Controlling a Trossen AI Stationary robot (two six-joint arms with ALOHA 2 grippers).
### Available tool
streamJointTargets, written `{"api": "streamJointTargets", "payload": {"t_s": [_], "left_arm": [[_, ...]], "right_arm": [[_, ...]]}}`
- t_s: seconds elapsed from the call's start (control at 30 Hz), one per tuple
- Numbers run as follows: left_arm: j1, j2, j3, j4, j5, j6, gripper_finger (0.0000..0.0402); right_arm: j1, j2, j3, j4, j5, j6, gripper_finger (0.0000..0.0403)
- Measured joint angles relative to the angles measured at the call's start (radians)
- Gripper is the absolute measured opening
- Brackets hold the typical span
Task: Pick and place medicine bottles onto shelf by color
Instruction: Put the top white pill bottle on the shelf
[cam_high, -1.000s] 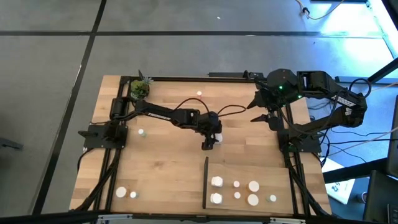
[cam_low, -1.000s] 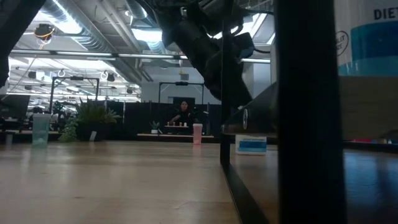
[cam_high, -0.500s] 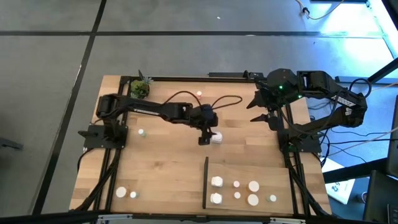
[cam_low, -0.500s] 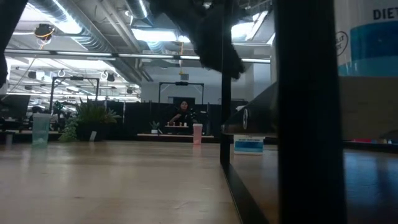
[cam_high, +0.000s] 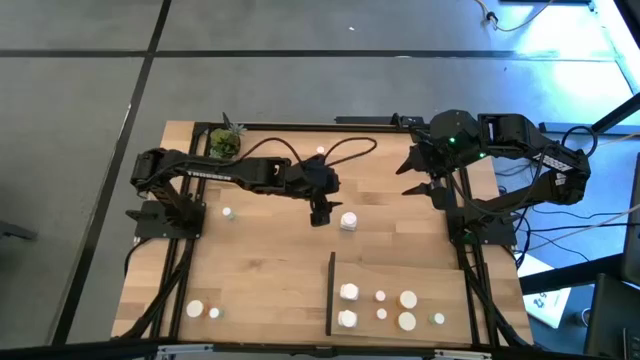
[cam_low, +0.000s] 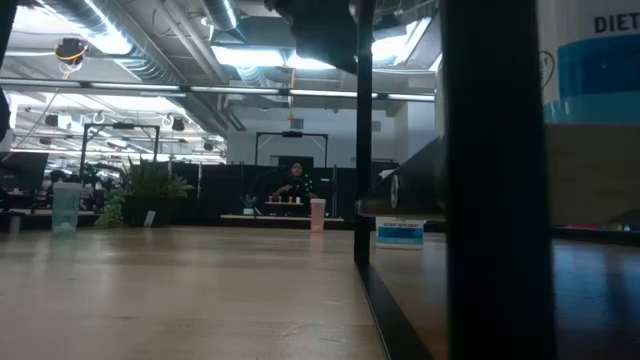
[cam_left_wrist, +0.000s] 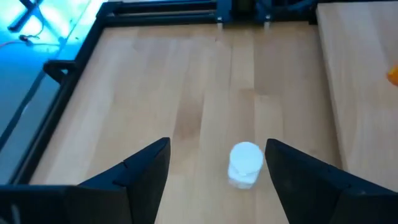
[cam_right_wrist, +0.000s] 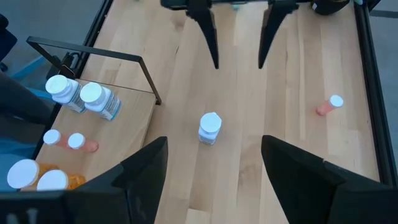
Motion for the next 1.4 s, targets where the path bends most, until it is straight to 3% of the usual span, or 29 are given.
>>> {"api": "streamJointTargets", "payload": {"t_s": [0.23, 0.7, 1.03, 1.4], "left_arm": [[-0.004, -0.068, -0.005, -0.154, 0.0, -0.051, 0.0257], [-0.034, -0.237, -0.021, -0.192, -0.063, -0.08, 0.0258], [-0.076, -0.469, -0.188, -0.211, -0.143, -0.197, 0.0258], [-0.139, -0.559, -0.278, -0.192, -0.236, -0.263, 0.0259]], "right_arm": [[0.0, 0.0, 0.0, 0.007, 0.0, 0.0, 0.0261], [0.0, 0.0, 0.0, 0.028, 0.001, 0.0, 0.0261], [0.0, 0.0, 0.0, 0.042, 0.0, 0.0, 0.0261], [0.0, 0.0, 0.0, 0.098, -0.001, 0.079, 0.0261]]}}
